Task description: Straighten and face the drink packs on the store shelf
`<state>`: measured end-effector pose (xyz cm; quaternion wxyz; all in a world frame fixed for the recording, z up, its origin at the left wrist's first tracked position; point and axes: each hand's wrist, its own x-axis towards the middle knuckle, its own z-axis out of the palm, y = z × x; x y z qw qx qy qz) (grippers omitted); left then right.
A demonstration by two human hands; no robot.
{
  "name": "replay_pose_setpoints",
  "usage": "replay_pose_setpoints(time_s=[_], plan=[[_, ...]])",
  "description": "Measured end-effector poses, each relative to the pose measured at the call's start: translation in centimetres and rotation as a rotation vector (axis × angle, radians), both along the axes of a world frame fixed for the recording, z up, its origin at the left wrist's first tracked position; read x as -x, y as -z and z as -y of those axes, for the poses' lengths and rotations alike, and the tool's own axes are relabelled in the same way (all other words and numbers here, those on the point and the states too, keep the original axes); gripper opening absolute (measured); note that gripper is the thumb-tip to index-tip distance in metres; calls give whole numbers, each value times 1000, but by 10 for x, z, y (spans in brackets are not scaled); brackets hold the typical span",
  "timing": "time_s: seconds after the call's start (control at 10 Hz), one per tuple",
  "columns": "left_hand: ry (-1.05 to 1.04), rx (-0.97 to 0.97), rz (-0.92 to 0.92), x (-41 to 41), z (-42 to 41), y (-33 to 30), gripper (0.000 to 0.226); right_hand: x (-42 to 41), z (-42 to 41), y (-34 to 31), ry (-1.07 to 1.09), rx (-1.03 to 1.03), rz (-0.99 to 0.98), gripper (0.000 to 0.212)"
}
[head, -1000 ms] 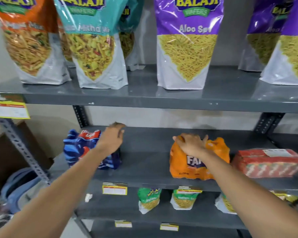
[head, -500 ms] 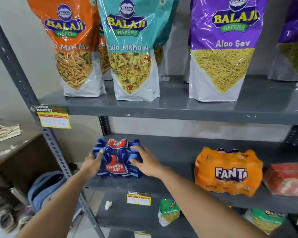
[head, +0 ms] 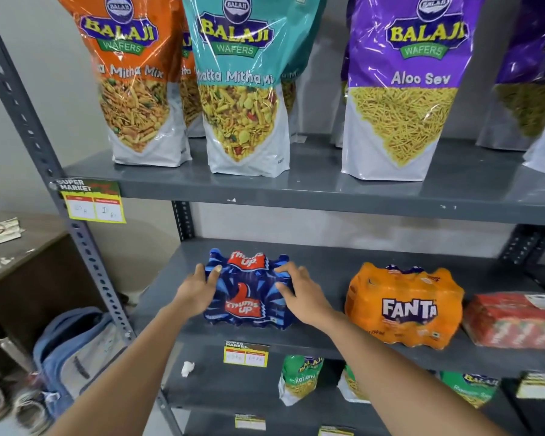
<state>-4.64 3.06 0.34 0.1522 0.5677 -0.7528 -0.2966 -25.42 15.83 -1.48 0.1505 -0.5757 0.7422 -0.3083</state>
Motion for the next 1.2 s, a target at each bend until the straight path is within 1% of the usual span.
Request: replay_pose_setpoints(time_s=[0.3, 0.5, 0.6, 0.8, 1.0, 1.1, 1.2], plan=[[87, -14, -14, 29, -26, -4, 50, 24, -28, -1, 83, -8, 10, 25], [93, 8, -10, 34, -28, -2, 51, 24, -33, -5, 95, -5, 29, 28], [84, 11, -7, 33, -28, 0, 50, 24, -34, -3, 85, 15, 24, 27], [58, 78, 14, 34, -23, 9, 51, 20, -33, -8, 118, -19, 53, 31], [3, 111, 22, 36, -33, 13, 56, 19, -37, -5, 63, -60, -27, 36], [-24, 252, 135, 27, -50, 18, 50, 26, -48, -21, 76, -116, -133, 52], [-6, 380, 137, 16, -66, 16, 47, 36, -62, -42, 118, -81, -198, 55]])
